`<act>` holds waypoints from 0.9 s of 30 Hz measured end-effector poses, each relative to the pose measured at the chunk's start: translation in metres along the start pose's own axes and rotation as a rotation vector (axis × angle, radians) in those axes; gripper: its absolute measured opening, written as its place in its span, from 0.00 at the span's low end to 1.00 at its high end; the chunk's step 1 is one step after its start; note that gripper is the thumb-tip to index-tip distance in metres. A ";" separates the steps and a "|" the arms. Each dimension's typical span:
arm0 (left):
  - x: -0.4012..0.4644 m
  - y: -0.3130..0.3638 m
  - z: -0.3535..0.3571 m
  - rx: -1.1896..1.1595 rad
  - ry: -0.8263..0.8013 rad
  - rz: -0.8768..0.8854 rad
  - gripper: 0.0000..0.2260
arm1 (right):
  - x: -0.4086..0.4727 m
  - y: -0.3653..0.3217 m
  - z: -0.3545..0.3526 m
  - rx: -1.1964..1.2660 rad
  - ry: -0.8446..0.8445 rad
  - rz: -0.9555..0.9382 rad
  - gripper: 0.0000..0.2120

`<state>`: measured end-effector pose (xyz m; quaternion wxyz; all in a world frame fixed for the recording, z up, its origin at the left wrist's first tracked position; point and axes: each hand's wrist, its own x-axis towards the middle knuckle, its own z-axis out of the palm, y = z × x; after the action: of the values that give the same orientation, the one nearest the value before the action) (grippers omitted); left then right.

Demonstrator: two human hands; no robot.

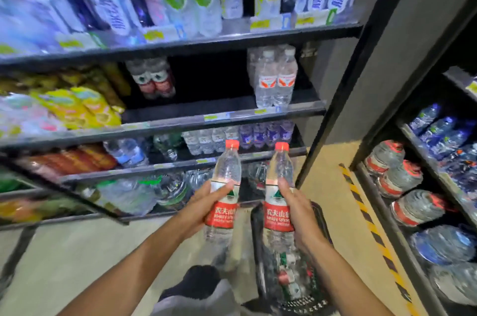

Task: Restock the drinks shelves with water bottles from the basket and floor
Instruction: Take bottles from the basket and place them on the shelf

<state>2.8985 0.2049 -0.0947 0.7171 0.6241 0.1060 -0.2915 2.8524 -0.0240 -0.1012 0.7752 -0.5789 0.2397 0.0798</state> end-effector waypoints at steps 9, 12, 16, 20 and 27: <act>-0.025 0.033 -0.095 -0.126 0.141 0.191 0.28 | 0.021 -0.022 0.102 -0.257 -0.200 -0.142 0.23; -0.028 0.052 -0.133 -0.114 0.152 0.231 0.20 | 0.029 -0.028 0.149 -0.271 -0.229 -0.163 0.20; -0.030 0.073 -0.188 0.003 0.247 0.312 0.21 | 0.045 -0.028 0.218 -0.287 -0.258 -0.218 0.23; -0.030 0.093 -0.245 0.043 0.251 0.360 0.26 | 0.062 -0.024 0.275 -0.310 -0.268 -0.249 0.18; -0.010 0.116 -0.311 0.227 0.195 0.424 0.17 | 0.080 -0.024 0.315 -0.373 -0.241 -0.335 0.17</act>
<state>3.0203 0.5109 -0.0545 0.6740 0.7340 0.0079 -0.0831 3.0193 0.2511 -0.0503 0.6806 -0.7295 0.0278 0.0618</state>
